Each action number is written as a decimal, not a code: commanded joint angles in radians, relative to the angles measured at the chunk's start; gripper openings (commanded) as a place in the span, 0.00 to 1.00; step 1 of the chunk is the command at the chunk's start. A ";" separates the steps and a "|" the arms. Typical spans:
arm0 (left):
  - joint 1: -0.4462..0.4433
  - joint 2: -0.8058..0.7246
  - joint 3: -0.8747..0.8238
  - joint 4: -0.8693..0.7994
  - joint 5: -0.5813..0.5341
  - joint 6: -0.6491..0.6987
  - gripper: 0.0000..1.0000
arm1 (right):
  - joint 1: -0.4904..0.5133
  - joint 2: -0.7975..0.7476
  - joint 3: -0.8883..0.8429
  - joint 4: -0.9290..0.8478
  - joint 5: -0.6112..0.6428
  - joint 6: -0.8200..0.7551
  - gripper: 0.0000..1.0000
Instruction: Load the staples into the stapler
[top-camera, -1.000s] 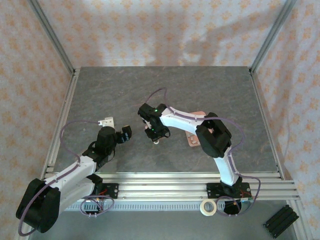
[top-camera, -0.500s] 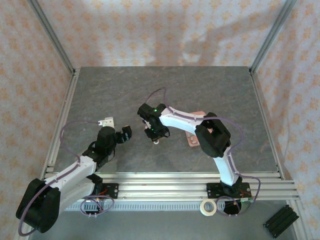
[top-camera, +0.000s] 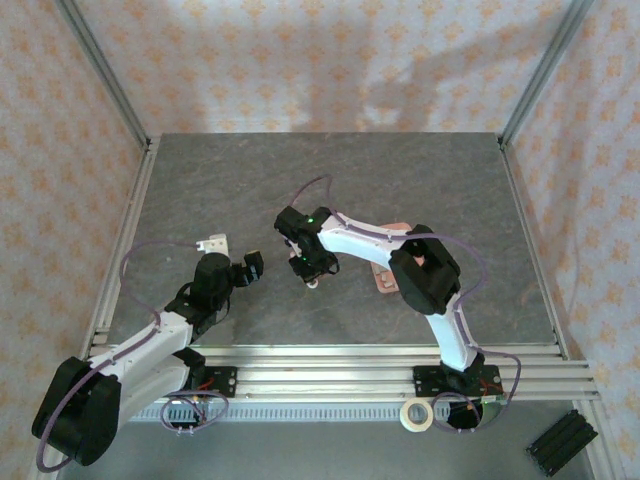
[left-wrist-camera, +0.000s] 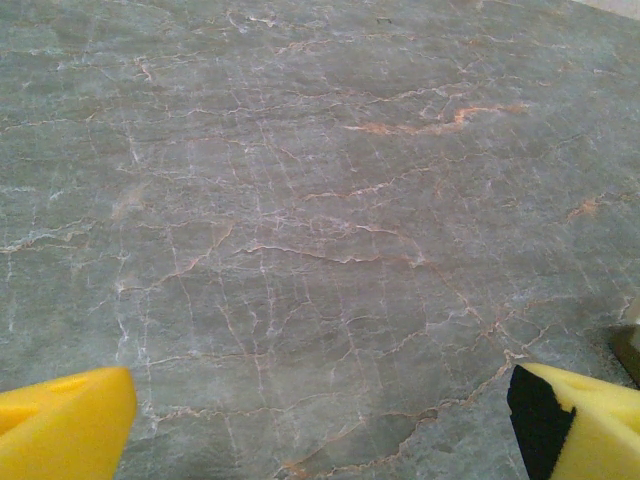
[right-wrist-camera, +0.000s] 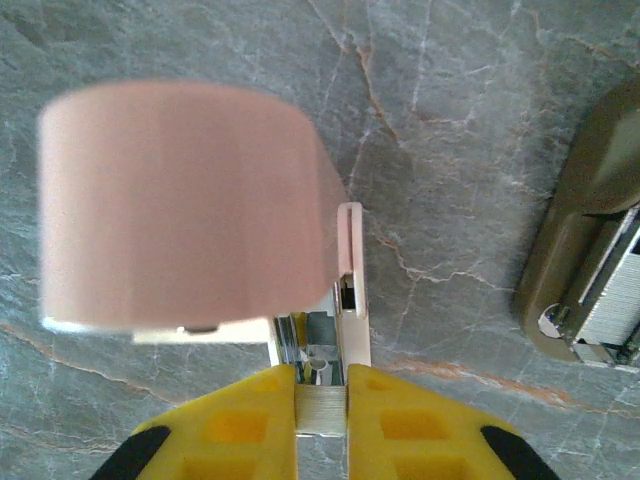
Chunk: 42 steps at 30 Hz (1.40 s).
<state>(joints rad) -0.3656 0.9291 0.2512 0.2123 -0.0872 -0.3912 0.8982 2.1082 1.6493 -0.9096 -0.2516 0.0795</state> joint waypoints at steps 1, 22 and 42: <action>0.010 -0.003 -0.015 0.017 -0.021 0.021 0.96 | 0.008 0.027 0.023 -0.012 0.015 -0.013 0.16; 0.011 0.004 -0.009 0.023 -0.016 0.022 0.96 | 0.008 0.023 0.024 -0.002 0.005 -0.006 0.22; 0.011 0.049 0.026 0.080 0.165 0.057 0.95 | -0.027 -0.209 -0.122 0.162 0.012 0.083 0.34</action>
<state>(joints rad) -0.3641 0.9539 0.2516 0.2348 -0.0051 -0.3630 0.8925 1.9968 1.5681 -0.8173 -0.2543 0.1169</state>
